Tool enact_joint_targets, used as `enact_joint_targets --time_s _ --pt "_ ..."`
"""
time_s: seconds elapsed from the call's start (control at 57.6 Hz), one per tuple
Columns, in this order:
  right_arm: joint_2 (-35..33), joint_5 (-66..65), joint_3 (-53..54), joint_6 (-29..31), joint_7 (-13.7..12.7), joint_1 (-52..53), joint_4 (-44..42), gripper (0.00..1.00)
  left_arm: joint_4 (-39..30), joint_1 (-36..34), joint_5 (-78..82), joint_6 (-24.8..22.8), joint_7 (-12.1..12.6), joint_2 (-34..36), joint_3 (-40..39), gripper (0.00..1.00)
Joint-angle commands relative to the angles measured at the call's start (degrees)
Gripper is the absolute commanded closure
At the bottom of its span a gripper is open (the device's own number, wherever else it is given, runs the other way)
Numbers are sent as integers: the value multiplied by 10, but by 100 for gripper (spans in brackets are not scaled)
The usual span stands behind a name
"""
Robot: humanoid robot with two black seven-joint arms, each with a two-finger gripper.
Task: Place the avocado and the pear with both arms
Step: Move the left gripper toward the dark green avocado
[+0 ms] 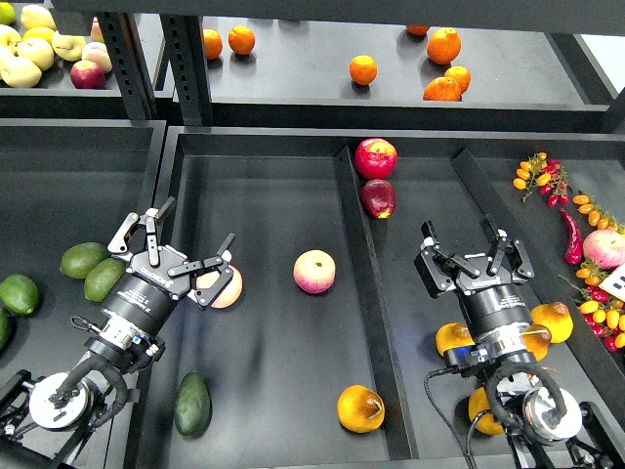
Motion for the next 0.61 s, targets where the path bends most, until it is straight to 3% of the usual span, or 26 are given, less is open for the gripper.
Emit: enact_joint_targets --time_s 0.0,0.052,0.087,0.313,0.591 --pt "0 0 0 0 0 0 0 0 -2 -32 0 0 52 51 28 1" --pt "0 0 0 0 0 0 0 0 -2 -51 0 0 80 80 57 1" --pt "0 0 0 0 0 0 0 0 -2 -63 0 0 85 92 72 1" --pt "0 0 0 0 0 0 0 0 -1 -187 1 0 85 176 226 1" --pt "0 0 2 0 0 0 1 0 14 -311 7 0 85 181 405 1"
